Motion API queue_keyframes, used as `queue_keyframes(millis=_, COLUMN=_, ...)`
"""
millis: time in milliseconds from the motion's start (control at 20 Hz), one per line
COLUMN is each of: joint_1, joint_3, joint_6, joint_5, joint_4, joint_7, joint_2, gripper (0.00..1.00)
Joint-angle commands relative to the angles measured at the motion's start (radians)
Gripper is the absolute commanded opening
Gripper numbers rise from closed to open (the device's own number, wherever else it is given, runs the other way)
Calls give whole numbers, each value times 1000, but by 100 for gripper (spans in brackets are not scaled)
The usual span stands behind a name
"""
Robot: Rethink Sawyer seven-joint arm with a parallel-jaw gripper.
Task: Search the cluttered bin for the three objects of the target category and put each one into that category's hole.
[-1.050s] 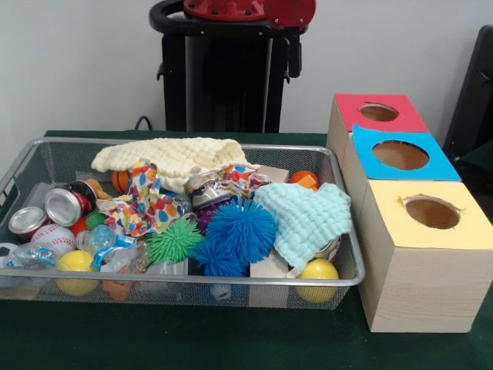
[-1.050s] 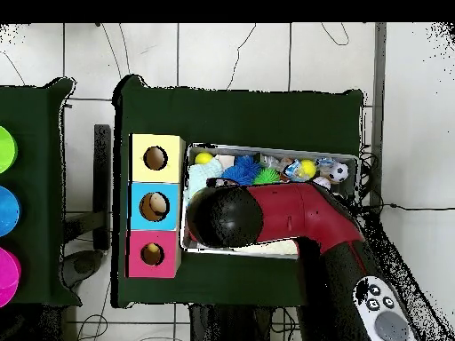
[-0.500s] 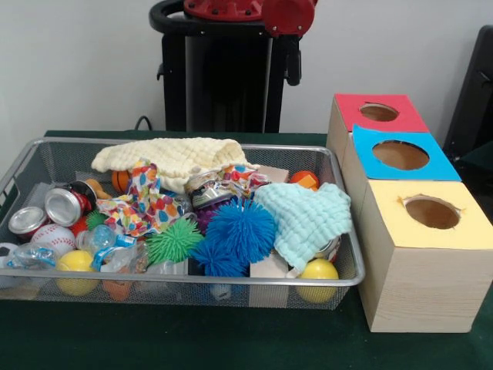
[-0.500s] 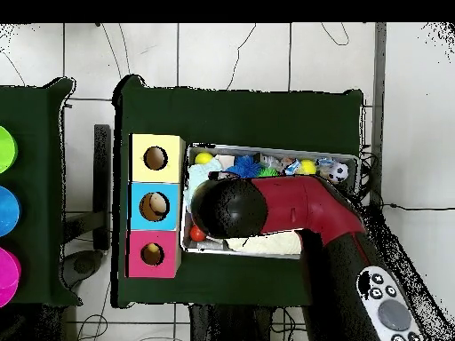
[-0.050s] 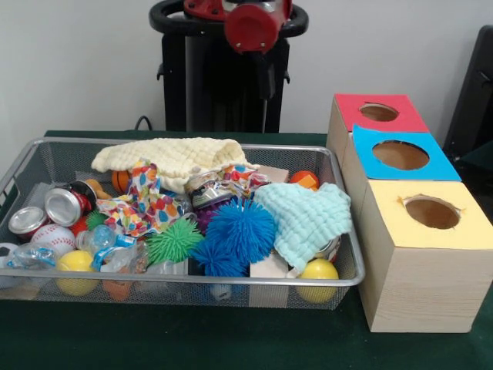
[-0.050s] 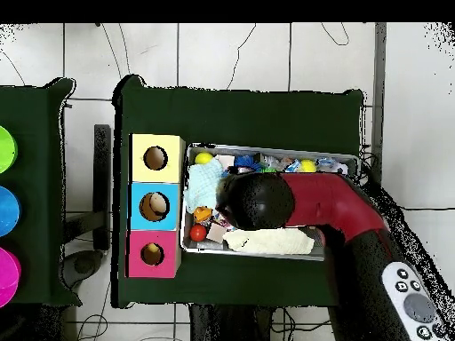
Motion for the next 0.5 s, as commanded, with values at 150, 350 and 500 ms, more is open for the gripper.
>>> queue_keyframes(millis=150, joint_1=-108, joint_3=26, joint_6=83, joint_5=-54, joint_4=-83, joint_7=-69, joint_2=68, gripper=0)
queue_keyframes(millis=350, joint_1=-128, joint_3=35, joint_6=76, joint_5=-74, joint_4=-113, joint_7=-84, joint_2=114, gripper=0)
queue_keyframes(millis=500, joint_1=-132, joint_3=35, joint_6=73, joint_5=-90, joint_4=-140, joint_7=-81, joint_2=154, gripper=0)
